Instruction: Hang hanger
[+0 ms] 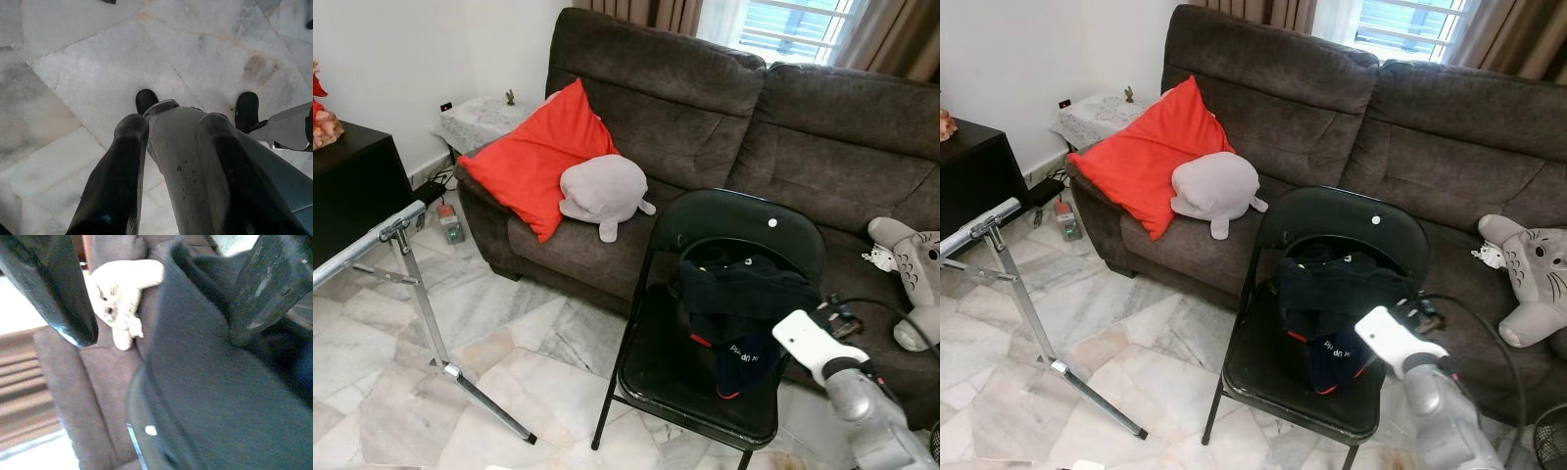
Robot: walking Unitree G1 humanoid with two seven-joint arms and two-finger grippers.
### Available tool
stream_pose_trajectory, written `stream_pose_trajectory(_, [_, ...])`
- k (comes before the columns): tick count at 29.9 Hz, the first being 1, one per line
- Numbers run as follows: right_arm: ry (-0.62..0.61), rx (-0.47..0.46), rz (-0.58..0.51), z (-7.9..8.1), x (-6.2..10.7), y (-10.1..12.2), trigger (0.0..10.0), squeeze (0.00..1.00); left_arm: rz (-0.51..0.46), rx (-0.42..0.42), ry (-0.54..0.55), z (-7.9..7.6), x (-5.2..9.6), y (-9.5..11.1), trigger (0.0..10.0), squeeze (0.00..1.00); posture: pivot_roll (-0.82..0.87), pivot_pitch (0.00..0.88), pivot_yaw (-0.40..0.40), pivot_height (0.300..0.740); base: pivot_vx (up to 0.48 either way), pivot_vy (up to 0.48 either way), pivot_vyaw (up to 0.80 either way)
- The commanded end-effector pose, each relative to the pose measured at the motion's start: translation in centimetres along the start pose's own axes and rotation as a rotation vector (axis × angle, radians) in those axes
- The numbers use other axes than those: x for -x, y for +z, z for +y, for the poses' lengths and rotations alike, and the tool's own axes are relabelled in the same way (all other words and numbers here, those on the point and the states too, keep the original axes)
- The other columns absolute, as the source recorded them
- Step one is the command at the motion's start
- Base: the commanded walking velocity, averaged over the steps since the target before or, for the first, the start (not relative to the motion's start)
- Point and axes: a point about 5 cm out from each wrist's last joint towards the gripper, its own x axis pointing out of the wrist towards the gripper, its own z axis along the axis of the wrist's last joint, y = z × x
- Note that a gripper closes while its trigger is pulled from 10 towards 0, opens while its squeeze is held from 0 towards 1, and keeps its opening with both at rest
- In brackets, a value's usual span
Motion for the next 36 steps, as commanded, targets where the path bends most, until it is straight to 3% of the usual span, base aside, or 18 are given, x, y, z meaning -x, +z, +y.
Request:
stream_pose_trajectory(1, [-0.033, -0.008, -0.003, -0.9, -0.1, 0.2, 10.0, 0.0, 0.031, -0.004, -0.013, -0.3, 0.0, -0.8, 10.0, 0.0, 0.01, 0.021, -0.114, 0.74, 0.0, 0.0, 0.0])
stream_pose_trajectory(11, [-0.055, -0.023, -0.034, -1.1, -0.2, 0.7, 10.0, 0.0, 0.031, -0.005, -0.011, -0.3, 0.0, -0.8, 10.0, 0.0, 0.01, 0.022, -0.114, 0.74, 0.0, 0.0, 0.0])
stream_pose_trajectory(18, [-0.035, -0.038, -0.109, -0.6, -0.2, 1.9, 10.0, 0.0, 0.031, -0.006, -0.01, -0.3, 0.0, -0.8, 10.0, 0.0, 0.01, 0.022, -0.114, 0.74, 0.0, 0.0, 0.0])
stream_pose_trajectory(25, [-0.099, -0.072, -0.175, -1.2, -0.2, 3.0, 10.0, 0.0, 0.031, -0.006, -0.009, -0.2, 0.0, -0.8, 10.0, 0.0, 0.01, 0.021, -0.112, 0.74, 0.0, 0.0, 0.0])
stream_pose_trajectory(33, [-0.161, -0.125, -0.151, -1.7, -0.3, 2.6, 10.0, 0.0, 0.031, -0.011, -0.008, -0.2, 0.1, -0.7, 10.0, 0.0, 0.01, 0.018, -0.108, 0.74, 0.0, 0.0, 0.0])
stream_pose_trajectory(36, [-0.075, -0.135, -0.112, -0.5, -0.5, 2.1, 10.0, 0.0, 0.031, -0.014, -0.008, -0.1, 0.1, -0.7, 10.0, 0.0, 0.01, 0.018, -0.107, 0.74, 0.0, 0.0, 0.0])
